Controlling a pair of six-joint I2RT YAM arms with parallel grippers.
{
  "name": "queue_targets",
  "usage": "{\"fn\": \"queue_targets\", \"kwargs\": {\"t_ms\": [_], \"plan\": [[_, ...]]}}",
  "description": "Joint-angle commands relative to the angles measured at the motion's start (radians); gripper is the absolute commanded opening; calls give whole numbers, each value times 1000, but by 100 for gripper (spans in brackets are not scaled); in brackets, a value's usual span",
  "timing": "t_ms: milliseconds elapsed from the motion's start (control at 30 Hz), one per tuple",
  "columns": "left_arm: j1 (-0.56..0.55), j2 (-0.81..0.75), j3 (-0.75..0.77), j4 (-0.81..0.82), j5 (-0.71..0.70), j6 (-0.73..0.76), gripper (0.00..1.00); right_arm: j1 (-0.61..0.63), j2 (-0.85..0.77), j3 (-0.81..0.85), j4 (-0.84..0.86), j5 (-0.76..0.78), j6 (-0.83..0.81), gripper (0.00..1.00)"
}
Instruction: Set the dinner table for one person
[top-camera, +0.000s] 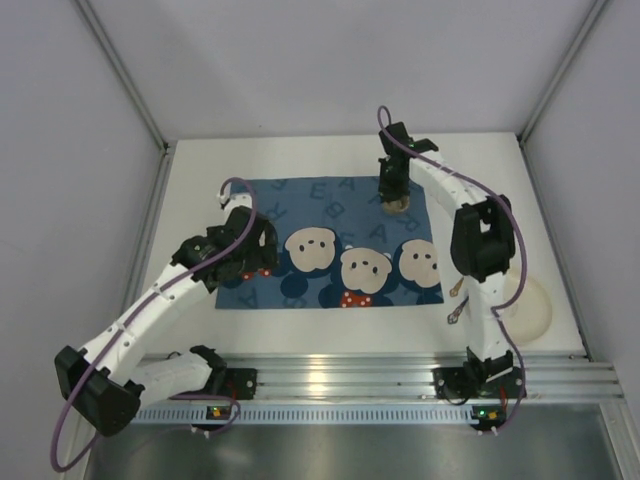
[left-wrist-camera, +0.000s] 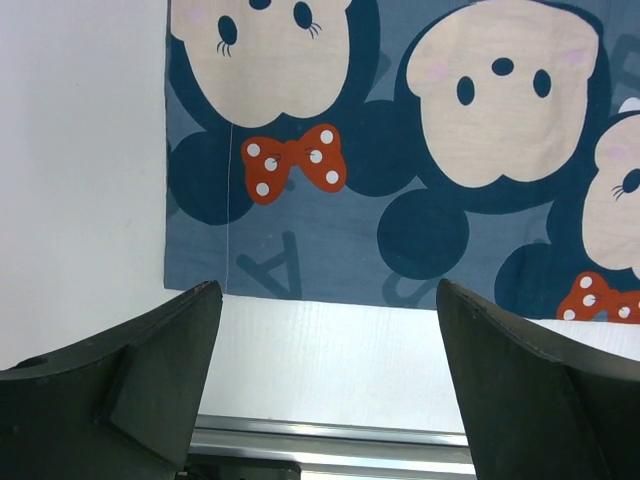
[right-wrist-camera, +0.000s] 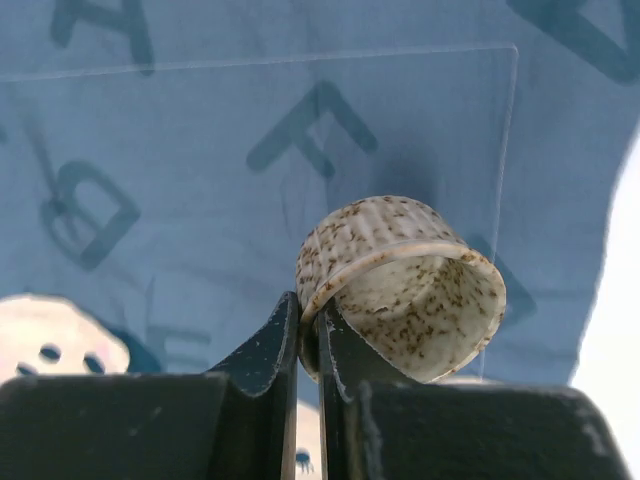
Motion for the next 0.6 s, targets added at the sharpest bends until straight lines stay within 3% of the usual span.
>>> {"fn": "queue_targets", "kwargs": {"t_ms": [0, 300, 333, 367, 400, 467, 567], "plan": [[3, -52, 10, -16, -33, -33, 93, 6, 118, 202, -64, -1, -18, 0], [6, -60, -7, -36, -39, -31, 94, 5, 290, 399, -67, 39, -18, 2], [7, -52, -1, -35, -38, -27, 94, 6, 295, 401, -66, 33, -16, 10], [7, -45, 2, -30, -33, -16, 94, 5, 299, 401, -67, 27, -15, 35], [6, -20, 8, -28, -32, -10, 94, 5, 296, 395, -67, 19, -16, 45], [6, 6, 34, -22, -24, 7, 94, 5, 274, 372, -67, 5, -15, 63], [6, 58, 72, -2, -6, 30, 94, 3, 174, 284, -57, 10, -27, 75]]}}
